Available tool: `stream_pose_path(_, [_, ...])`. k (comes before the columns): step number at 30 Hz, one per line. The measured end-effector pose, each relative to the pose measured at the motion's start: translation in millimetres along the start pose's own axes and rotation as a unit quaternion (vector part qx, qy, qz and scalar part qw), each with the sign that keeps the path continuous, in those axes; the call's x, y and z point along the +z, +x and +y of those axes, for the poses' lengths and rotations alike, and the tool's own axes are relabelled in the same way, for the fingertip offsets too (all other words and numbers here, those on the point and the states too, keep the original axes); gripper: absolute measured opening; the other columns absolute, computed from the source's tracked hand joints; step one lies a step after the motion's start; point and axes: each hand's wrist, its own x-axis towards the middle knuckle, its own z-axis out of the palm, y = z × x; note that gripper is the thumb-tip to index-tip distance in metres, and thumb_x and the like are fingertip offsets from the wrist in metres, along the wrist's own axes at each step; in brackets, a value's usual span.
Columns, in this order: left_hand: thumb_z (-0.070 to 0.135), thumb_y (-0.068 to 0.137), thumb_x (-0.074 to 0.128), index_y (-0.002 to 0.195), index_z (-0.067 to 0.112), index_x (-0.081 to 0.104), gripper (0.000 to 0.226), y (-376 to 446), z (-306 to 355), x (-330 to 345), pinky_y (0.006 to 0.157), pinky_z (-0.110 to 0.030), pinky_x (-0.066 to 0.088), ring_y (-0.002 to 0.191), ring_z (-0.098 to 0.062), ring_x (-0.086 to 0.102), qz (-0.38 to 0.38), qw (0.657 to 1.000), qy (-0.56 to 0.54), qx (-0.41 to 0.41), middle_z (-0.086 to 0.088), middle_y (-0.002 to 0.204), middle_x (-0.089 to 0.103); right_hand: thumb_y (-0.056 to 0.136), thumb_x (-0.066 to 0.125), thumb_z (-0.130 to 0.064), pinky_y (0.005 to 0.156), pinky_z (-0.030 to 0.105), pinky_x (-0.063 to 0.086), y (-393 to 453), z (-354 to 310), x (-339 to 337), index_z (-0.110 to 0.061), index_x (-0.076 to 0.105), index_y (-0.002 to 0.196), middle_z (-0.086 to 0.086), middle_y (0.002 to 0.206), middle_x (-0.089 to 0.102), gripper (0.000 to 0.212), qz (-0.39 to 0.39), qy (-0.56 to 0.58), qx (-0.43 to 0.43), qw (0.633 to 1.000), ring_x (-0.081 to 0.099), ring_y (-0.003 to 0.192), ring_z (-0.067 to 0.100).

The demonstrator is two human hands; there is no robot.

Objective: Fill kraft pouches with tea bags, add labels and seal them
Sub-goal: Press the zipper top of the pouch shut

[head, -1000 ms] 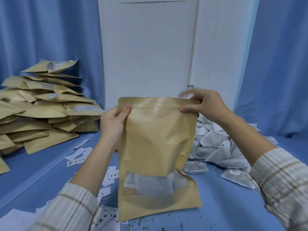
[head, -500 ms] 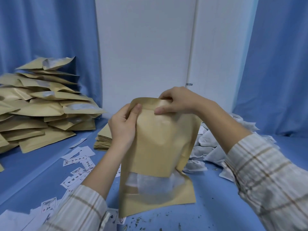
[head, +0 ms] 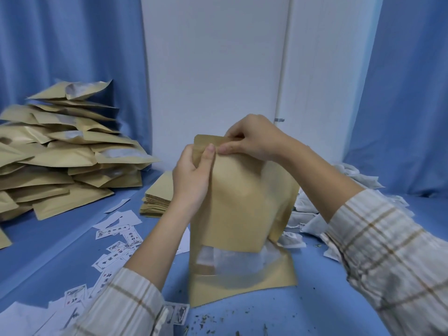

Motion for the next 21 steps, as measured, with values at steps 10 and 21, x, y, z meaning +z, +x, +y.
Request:
stream_pose_path(10, [0.040, 0.094, 0.049, 0.072, 0.022, 0.039, 0.030, -3.7, -3.2, 4.7, 0.048, -0.029, 0.022, 0.045, -0.007, 0.028, -0.002, 1.000, 0.016, 0.005, 0.010, 0.047, 0.033, 0.077, 0.070, -0.035, 0.057, 0.029, 0.027, -3.3, -7.8, -0.4, -0.016, 0.040, 0.049, -0.002, 0.050, 0.033, 0.045, -0.030, -0.074, 0.020, 0.997, 0.031, 0.052, 0.014])
stream_pose_path(21, [0.042, 0.097, 0.036, 0.092, 0.024, 0.042, 0.021, -15.8, 7.6, 28.5, 0.059, -0.003, 0.034, 0.073, 0.013, 0.048, 0.018, 0.999, 0.003, -0.040, 0.019, 0.081, 0.051, 0.072, 0.074, -0.041, 0.056, 0.028, 0.030, -8.0, -10.5, -4.7, -0.010, 0.058, 0.060, 0.005, 0.051, 0.041, 0.036, 0.013, -0.049, 0.000, 0.999, 0.039, 0.059, 0.016])
